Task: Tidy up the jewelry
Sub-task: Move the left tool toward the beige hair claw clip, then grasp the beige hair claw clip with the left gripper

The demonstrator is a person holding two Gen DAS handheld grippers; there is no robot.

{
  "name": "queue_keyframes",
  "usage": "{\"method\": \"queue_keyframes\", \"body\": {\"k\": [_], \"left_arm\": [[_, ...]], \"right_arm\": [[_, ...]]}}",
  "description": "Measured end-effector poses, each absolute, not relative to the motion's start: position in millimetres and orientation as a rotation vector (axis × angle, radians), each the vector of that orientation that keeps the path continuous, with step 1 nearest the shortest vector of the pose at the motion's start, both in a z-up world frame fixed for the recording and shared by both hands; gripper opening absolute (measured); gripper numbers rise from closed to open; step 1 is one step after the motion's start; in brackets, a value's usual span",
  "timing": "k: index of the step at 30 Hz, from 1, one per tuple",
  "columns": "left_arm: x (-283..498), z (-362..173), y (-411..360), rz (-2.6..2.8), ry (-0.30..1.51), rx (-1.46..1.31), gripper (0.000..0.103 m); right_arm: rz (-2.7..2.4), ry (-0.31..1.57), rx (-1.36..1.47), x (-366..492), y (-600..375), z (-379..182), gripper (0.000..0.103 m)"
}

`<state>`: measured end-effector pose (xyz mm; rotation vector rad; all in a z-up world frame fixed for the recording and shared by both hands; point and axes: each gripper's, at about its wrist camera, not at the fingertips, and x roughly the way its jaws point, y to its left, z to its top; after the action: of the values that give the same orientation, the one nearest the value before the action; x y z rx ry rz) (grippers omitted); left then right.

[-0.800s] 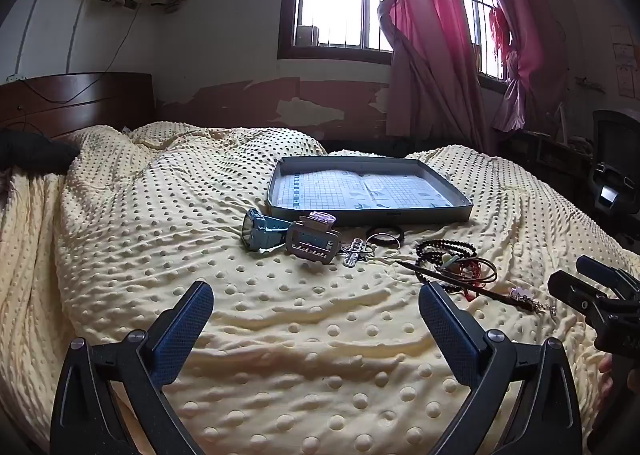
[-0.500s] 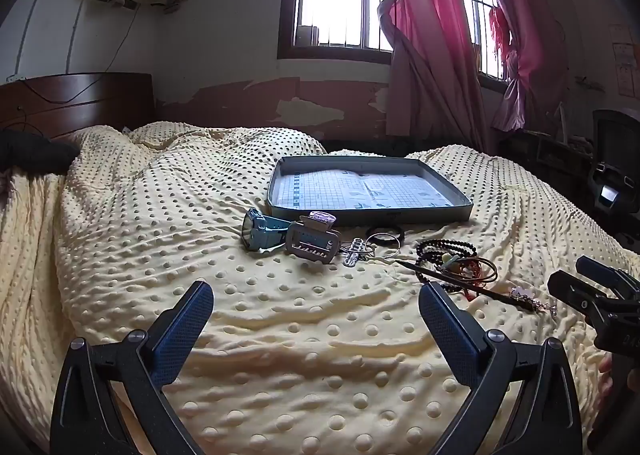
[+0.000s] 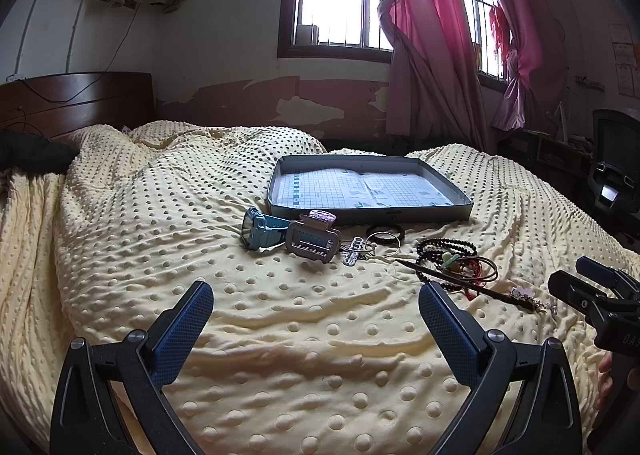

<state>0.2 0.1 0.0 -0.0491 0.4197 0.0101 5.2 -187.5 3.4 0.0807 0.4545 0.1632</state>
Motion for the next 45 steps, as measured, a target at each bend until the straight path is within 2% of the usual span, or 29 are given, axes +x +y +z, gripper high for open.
{"method": "queue_keyframes", "body": {"k": [19, 28, 32, 35, 38, 40, 44, 45], "left_arm": [[13.7, -10.9, 11.2, -0.010, 0.508, -0.123, 0.103], [48.5, -11.7, 23.7, -0.035, 0.559, -0.185, 0.103], [67.7, -7.1, 23.9, -0.059, 0.565, -0.154, 0.100], [86.4, -6.3, 26.4, -0.082, 0.584, -0.151, 0.093], [106.7, -8.0, 28.2, -0.104, 0.605, -0.161, 0.088], [118.7, -9.0, 27.5, -0.114, 0.611, -0.153, 0.081], [134.2, -12.1, 22.9, -0.125, 0.611, -0.115, 0.077], [138.0, -13.1, 20.9, -0.127, 0.613, -0.106, 0.075]], "right_arm": [[0.136, 0.491, 0.134, 19.7, -207.8, -2.6, 0.102], [0.194, 0.531, 0.150, 32.5, -213.4, -2.8, 0.102], [0.204, 0.553, 0.140, 44.6, -214.6, -0.7, 0.102], [0.237, 0.580, 0.162, 56.7, -215.1, -2.8, 0.101], [0.263, 0.612, 0.183, 70.0, -214.3, -6.8, 0.086], [0.272, 0.630, 0.178, 78.2, -211.3, -9.2, 0.074], [0.301, 0.665, 0.141, 95.3, -197.7, -12.1, 0.061], [0.305, 0.673, 0.128, 98.8, -194.6, -11.8, 0.055]]}}
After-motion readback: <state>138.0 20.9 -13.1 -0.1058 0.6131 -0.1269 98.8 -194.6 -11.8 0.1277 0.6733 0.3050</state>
